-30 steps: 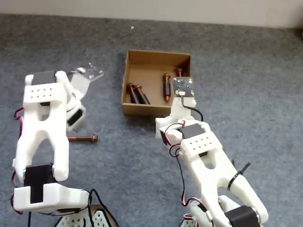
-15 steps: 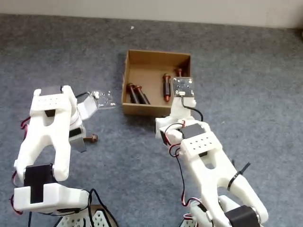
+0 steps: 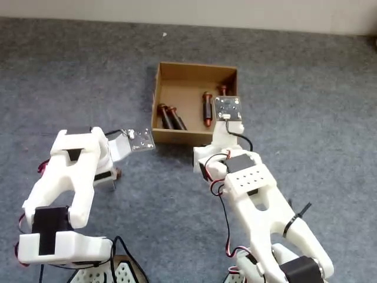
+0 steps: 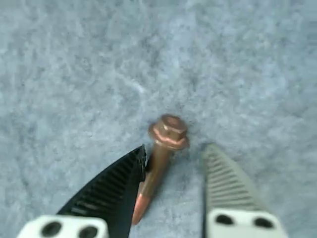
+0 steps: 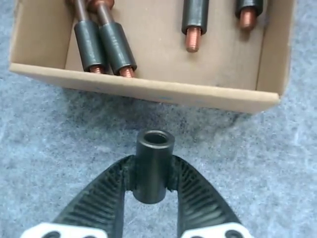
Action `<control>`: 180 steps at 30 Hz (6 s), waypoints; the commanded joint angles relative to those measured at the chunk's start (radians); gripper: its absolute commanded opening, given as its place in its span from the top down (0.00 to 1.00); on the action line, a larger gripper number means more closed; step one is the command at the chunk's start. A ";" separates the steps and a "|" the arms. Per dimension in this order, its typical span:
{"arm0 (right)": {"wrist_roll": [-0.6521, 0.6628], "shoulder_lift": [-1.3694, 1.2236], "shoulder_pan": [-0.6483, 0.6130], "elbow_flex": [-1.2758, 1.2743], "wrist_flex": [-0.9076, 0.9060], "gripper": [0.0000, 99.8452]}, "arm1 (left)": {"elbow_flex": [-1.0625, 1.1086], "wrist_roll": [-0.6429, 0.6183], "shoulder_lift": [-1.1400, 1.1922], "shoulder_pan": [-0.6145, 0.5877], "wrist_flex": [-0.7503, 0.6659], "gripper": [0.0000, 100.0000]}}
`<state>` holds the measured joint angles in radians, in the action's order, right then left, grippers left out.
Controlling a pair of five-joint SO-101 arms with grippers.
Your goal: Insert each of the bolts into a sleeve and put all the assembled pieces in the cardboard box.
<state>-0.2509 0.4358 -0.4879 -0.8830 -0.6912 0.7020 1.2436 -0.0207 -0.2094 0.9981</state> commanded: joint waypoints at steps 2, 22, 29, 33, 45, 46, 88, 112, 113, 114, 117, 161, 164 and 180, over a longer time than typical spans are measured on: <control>0.000 0.012 0.015 0.015 0.030 0.99 | 0.015 0.008 -0.007 0.019 -0.031 1.00; -0.002 0.277 0.031 -0.048 0.028 0.99 | 0.094 -0.489 -0.733 0.056 0.107 0.99; -0.002 0.478 0.030 -0.134 0.030 0.99 | 0.173 -0.865 -1.096 0.202 0.107 0.99; -0.002 0.555 0.030 -0.168 0.030 0.99 | 0.173 -1.045 -1.242 0.252 0.106 0.99; 0.005 0.862 -0.076 -0.343 0.087 0.99 | 0.173 -1.292 -1.431 0.435 -0.029 0.99; 0.028 0.886 -0.084 -0.372 0.114 0.99 | 0.173 -1.309 -1.442 0.447 -0.041 0.99; 0.370 1.395 -0.309 -0.880 0.479 0.99 | 0.289 -1.378 -1.480 0.803 -0.466 0.99; 0.370 1.397 -0.305 -0.880 0.479 0.99 | 0.473 -1.274 -1.480 0.748 -0.451 0.99; 0.370 1.397 -0.305 -0.880 0.479 0.99 | 0.473 -1.274 -1.480 0.742 -0.450 0.99; 0.370 1.397 -0.303 -0.880 0.479 0.99 | 0.475 -1.274 -1.480 0.733 -0.450 0.99; 0.365 1.397 -0.280 -0.875 0.479 0.99 | 0.499 -1.274 -1.480 0.710 -0.448 0.99; 0.313 1.388 -0.051 -0.865 0.479 0.99 | 0.885 -1.096 -1.794 0.145 0.127 0.92; 0.276 1.386 -0.015 -0.816 0.475 0.99 | 0.997 -1.094 -1.794 0.150 0.078 0.92; 0.209 0.737 0.065 -0.507 0.702 0.99 | 0.993 -1.096 -1.794 0.150 0.078 0.92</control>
<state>-0.0330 1.4653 -0.4373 -1.5627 -0.1281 1.6732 0.1404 -1.8098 -0.0529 1.0856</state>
